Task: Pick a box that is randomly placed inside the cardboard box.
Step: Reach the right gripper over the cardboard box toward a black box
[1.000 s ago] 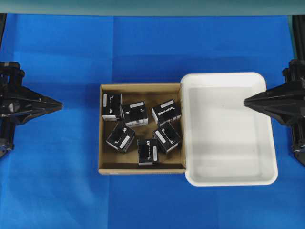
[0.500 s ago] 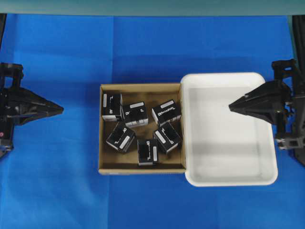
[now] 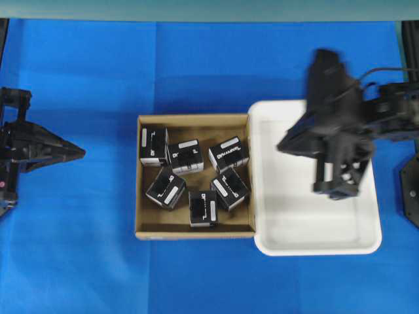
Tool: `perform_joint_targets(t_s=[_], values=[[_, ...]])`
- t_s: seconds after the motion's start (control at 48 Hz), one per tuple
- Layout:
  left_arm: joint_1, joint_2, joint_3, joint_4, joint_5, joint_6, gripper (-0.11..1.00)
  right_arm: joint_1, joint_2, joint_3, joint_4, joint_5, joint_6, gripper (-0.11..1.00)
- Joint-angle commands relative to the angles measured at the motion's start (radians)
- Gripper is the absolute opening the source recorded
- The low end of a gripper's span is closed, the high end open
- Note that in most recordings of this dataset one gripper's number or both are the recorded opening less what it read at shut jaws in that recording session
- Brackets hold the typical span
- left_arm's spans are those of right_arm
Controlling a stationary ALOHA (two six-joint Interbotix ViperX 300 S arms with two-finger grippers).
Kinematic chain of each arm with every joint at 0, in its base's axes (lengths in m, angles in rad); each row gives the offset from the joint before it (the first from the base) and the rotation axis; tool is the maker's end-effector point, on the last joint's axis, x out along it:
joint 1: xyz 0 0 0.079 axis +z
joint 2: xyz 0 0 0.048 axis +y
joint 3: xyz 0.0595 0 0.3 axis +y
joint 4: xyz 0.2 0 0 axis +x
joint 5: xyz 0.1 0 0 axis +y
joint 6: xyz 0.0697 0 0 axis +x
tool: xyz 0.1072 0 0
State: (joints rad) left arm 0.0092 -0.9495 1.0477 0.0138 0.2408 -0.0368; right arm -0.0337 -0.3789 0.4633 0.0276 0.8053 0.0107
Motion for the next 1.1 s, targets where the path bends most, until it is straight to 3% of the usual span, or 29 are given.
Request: perform_joint_targets(t_s=[0.0, 0.354, 0.625, 0.812, 1.083], values=[[0.002, 0.000, -0.032, 0.002, 0.023, -0.002, -0.07, 0.002, 0.071, -0.080, -0.002, 0.051, -0.057, 0.02], [0.002, -0.031, -0.037, 0.002, 0.043, -0.025, -0.07, -0.015, 0.339, -0.322, 0.003, 0.110, -0.341, 0.02], [0.002, -0.060, -0.040, 0.003, 0.109, -0.051, -0.07, -0.014, 0.518, -0.483, 0.031, 0.124, -0.502, 0.02], [0.002, -0.081, -0.043, 0.003, 0.141, -0.051, -0.07, -0.005, 0.620, -0.575, 0.040, 0.215, -0.620, 0.02], [0.002, -0.098, -0.044, 0.003, 0.152, -0.051, -0.07, -0.003, 0.710, -0.649, 0.054, 0.249, -0.703, 0.02]])
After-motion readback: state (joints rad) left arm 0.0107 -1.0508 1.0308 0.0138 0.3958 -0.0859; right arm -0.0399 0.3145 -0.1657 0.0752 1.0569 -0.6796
